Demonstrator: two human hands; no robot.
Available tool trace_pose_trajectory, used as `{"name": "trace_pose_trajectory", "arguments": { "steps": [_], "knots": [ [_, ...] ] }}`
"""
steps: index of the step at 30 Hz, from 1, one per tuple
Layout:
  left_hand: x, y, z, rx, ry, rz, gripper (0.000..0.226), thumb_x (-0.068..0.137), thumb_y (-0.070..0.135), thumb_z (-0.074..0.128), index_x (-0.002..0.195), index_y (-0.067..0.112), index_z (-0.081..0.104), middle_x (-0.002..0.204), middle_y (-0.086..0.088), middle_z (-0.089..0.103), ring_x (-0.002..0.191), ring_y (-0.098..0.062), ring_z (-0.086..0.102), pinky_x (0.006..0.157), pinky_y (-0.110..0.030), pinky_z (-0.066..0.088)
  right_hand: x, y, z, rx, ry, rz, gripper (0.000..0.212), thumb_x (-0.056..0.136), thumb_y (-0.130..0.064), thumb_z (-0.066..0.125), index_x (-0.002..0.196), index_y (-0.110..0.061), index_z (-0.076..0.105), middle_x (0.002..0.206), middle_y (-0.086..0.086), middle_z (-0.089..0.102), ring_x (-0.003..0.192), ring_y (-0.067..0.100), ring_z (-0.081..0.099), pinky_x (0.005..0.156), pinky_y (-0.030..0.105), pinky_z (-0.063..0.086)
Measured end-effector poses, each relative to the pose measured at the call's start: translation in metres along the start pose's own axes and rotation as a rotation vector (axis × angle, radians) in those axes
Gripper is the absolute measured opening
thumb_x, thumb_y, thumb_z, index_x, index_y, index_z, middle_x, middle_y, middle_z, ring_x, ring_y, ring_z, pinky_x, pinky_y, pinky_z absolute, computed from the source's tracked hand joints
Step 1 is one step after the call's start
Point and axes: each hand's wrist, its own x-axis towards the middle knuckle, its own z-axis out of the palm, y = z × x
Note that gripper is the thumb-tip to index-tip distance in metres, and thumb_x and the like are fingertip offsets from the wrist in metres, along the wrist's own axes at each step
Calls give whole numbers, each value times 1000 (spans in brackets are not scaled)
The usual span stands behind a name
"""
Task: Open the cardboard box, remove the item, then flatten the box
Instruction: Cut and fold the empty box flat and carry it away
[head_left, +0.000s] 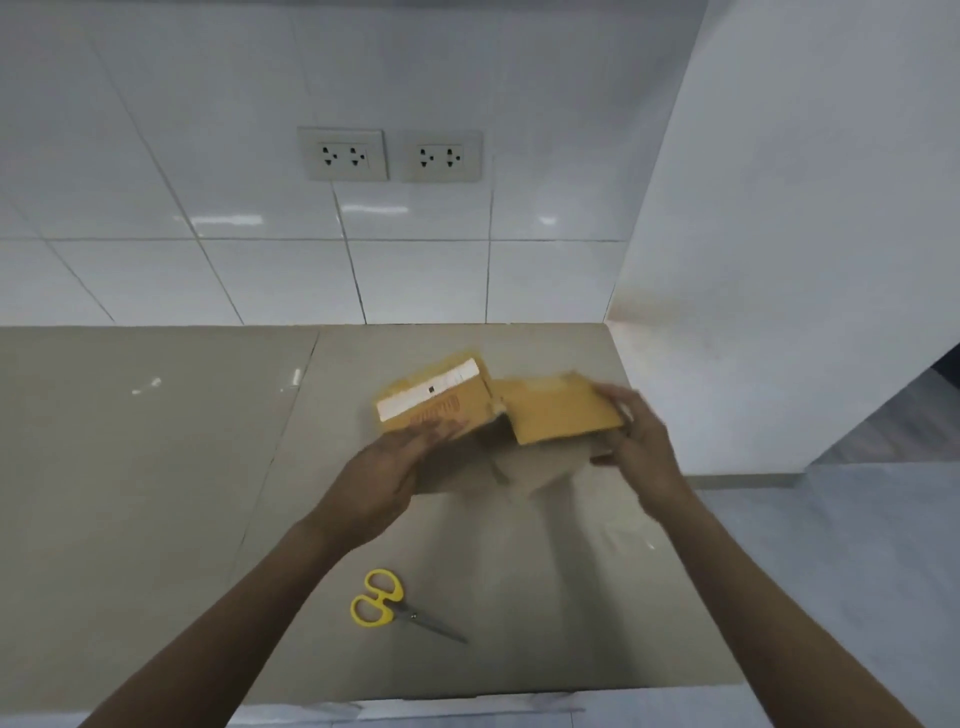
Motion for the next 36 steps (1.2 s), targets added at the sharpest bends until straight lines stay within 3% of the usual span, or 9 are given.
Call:
{"name": "trace_pose_trajectory", "arguments": {
  "steps": [5,10,13,14,18,21,25,32,36],
  "knots": [
    [-45,-11,45,48,-303,28,74,84,-2,47,146,37,29,150,0,42,134,-21,45,109,-33,40,-67,75,8,16,35,273,43,86,3,55,112,-30,61,118,0,59,102,24,60,74,49,59],
    [-69,-15,77,254,-306,188,75,54,12,86,124,32,63,117,5,71,105,-14,68,84,-28,57,-91,88,13,-160,-16,450,34,87,-6,59,116,-24,58,111,2,62,98,24,62,82,46,56],
    [-61,-18,77,214,-315,97,42,92,48,47,131,37,54,134,10,60,126,-11,54,105,-30,38,-79,69,-2,-267,-347,619,57,80,-32,73,130,-32,45,118,-2,56,98,17,61,75,36,56],
    [-59,-20,77,190,-338,4,54,92,62,27,134,38,51,140,12,55,132,-10,46,109,-32,30,-73,62,-9,-368,-475,649,72,74,-44,75,135,-36,38,124,-4,50,104,16,57,73,31,54],
    [-37,-21,80,172,-325,-203,84,74,87,14,141,42,35,160,8,20,147,-13,14,116,-46,18,-45,49,-12,-847,-510,414,82,69,-66,66,140,-42,31,156,-1,20,140,28,26,109,49,31],
    [-12,-21,88,177,-524,-324,99,60,91,39,145,53,4,160,3,-21,147,-25,-20,111,-67,3,-31,50,27,-933,-493,158,66,84,-63,50,142,-41,28,160,-5,13,144,24,17,111,51,22],
    [0,-24,108,293,-683,-387,113,50,92,49,136,61,-17,157,2,-31,144,-31,-27,103,-77,5,-37,79,70,-1194,-661,1,69,89,-65,32,148,-37,9,162,-1,-2,147,27,-3,114,58,6],
    [10,-25,110,194,-638,-467,94,57,91,44,139,62,7,161,6,-16,147,-29,-16,106,-72,7,-27,88,68,-1084,-610,15,65,86,-66,38,143,-41,22,160,-2,7,146,28,5,112,59,9],
    [14,-22,97,67,-136,-763,54,84,47,57,134,30,44,145,-9,36,132,-33,36,102,-53,38,-21,78,52,-1023,-154,145,52,85,-40,53,131,-20,38,139,12,40,123,34,39,94,47,40]
  ]
}}
